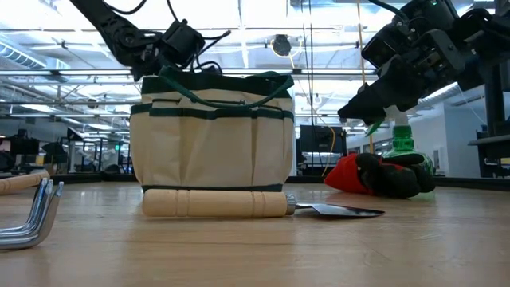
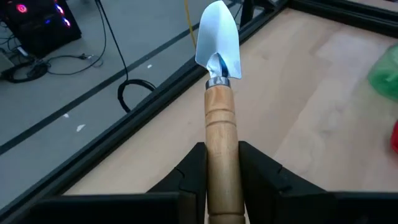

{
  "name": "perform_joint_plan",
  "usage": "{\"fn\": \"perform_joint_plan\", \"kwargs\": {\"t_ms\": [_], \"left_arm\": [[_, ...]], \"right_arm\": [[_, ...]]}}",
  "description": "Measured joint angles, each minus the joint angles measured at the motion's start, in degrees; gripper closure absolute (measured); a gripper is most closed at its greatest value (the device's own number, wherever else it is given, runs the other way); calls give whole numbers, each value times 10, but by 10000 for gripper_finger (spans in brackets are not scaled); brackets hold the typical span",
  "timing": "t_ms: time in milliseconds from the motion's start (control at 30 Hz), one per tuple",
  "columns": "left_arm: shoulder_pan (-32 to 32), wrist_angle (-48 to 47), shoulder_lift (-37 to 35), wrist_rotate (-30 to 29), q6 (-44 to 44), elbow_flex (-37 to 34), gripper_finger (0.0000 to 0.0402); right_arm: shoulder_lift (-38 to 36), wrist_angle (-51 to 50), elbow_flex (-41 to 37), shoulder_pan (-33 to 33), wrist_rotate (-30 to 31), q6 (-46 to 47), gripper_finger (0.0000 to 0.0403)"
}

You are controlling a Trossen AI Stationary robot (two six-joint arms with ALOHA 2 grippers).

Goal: Pick & Place Garden tools in Gardening bag
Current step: Put the top brown trowel into the green gardening bag

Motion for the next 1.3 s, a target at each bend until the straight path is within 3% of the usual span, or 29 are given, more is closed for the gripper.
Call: {"fn": "perform_joint_plan", "kwargs": {"t_ms": [1300], "left_arm": [[-76,-50,-146,5,65,0,327]], "right_arm": [[0,5,0,0,0,0,245]]}}
